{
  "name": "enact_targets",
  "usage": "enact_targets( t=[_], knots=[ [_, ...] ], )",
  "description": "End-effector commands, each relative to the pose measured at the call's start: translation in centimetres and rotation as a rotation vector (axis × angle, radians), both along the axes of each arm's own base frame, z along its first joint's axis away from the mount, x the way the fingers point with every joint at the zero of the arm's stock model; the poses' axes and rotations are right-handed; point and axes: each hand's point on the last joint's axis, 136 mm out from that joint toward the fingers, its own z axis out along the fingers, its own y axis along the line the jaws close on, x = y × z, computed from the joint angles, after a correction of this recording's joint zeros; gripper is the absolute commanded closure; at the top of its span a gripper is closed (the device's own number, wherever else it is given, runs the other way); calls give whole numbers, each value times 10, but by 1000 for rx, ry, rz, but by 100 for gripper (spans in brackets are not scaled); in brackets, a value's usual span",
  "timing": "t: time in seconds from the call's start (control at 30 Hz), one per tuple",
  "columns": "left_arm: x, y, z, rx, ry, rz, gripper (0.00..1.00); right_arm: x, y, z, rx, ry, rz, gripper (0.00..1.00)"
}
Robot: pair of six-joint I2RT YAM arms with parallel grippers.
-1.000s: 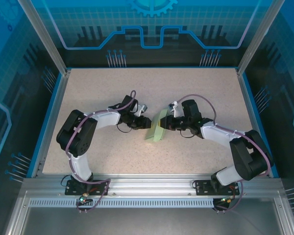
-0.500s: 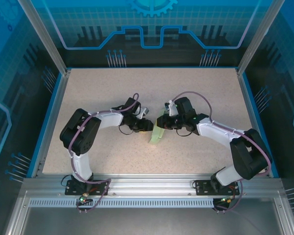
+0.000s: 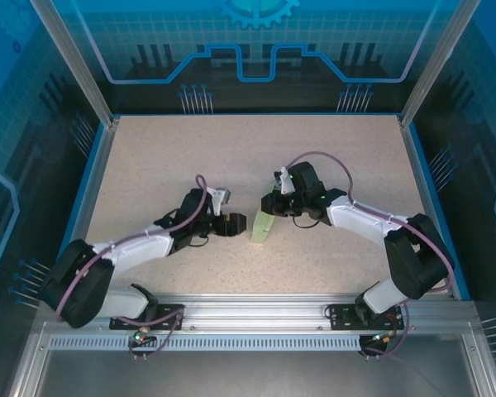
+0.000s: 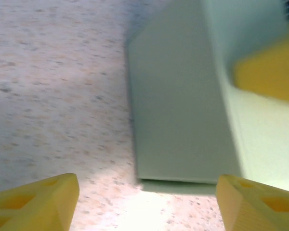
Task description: Fold the paper box
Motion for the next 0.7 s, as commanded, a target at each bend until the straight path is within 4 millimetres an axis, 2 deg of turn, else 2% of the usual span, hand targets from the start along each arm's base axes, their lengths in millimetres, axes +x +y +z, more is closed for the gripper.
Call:
enact_targets(
  t=[0.0, 0.27, 0.5, 0.67],
  knots=[
    [-2, -21, 31, 12, -235, -50, 20, -12, -19, -43, -154, 97, -35, 86],
    [2, -40, 28, 200, -402, -54, 16, -11, -15, -42, -140, 97, -27, 86],
    [6, -63, 23, 249, -455, -90, 12, -10, -15, -41, -137, 93, -28, 86],
    [14, -68, 15, 320, -497, -71, 12, -11, -14, -41, -135, 96, -27, 86]
  ],
)
